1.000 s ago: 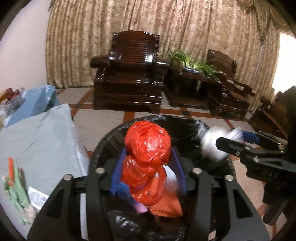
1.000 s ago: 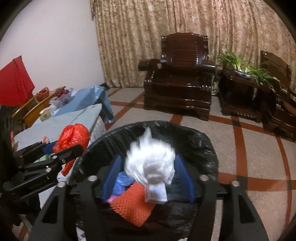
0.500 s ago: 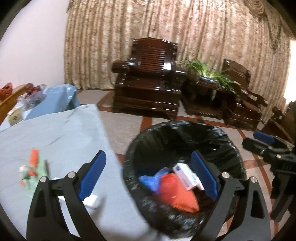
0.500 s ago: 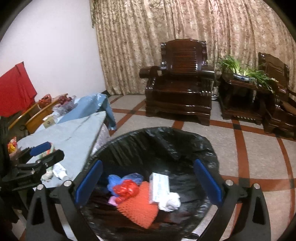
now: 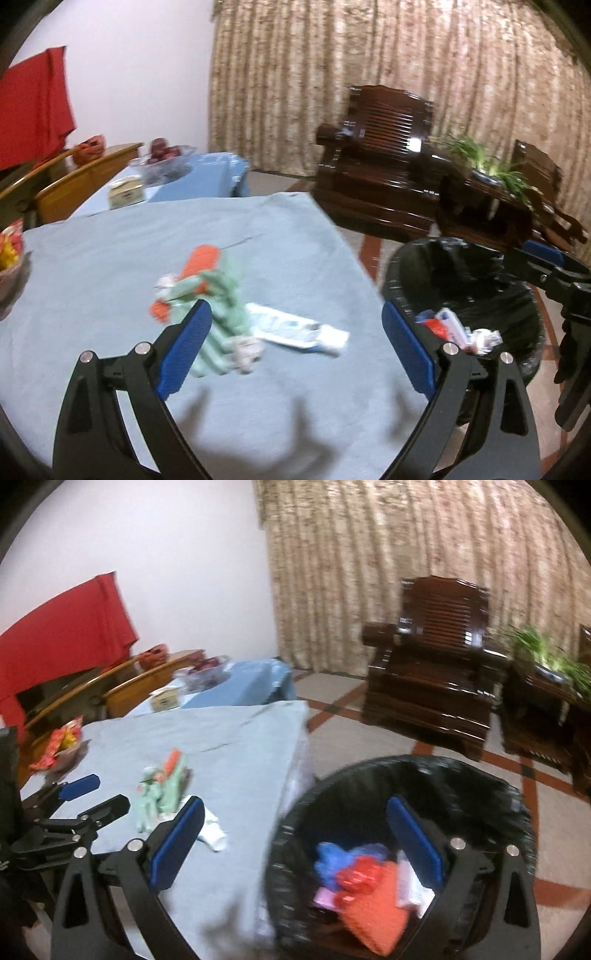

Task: Collect trash
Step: 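Move both grippers back to the gloves on the table, then grasp one green rubber glove with the left gripper and lift it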

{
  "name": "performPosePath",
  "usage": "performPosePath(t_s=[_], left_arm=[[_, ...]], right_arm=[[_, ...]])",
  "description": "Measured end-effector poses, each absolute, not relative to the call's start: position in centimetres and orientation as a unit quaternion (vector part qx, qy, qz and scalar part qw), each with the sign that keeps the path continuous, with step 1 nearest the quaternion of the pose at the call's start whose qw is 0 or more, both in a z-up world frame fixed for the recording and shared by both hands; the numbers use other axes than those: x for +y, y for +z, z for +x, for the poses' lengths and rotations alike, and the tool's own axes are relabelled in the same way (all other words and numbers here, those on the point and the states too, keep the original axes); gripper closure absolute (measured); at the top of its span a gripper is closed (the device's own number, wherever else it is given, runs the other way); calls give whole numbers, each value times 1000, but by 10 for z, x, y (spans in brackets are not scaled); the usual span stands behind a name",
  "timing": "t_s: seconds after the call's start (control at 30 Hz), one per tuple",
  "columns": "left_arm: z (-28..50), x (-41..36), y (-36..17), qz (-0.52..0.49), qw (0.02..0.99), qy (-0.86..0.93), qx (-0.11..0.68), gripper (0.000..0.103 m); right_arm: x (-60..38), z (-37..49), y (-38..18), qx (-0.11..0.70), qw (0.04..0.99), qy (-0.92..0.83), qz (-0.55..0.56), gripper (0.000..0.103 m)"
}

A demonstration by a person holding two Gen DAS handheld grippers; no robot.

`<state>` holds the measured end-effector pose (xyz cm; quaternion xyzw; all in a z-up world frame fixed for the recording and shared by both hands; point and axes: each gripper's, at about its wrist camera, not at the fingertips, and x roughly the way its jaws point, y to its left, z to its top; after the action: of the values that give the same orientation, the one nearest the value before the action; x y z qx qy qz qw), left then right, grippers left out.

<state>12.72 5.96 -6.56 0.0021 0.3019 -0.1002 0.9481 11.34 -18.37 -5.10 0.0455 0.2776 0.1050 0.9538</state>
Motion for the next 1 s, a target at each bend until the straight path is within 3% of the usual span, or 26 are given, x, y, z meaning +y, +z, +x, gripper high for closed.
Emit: performPosePath(t_s=[0.57, 0.63, 1.0], left_arm=[[131, 154, -89, -16, 947, -6, 320, 13], [134, 158, -95, -16, 945, -3, 327, 16], [164, 162, -128, -24, 932, 2, 361, 22]], right_arm=[[-71, 161, -95, 318, 926, 202, 2, 6], [-64, 166, -102, 325, 924, 201, -2, 6], [-56, 193, -129, 358, 915, 184, 3, 17]])
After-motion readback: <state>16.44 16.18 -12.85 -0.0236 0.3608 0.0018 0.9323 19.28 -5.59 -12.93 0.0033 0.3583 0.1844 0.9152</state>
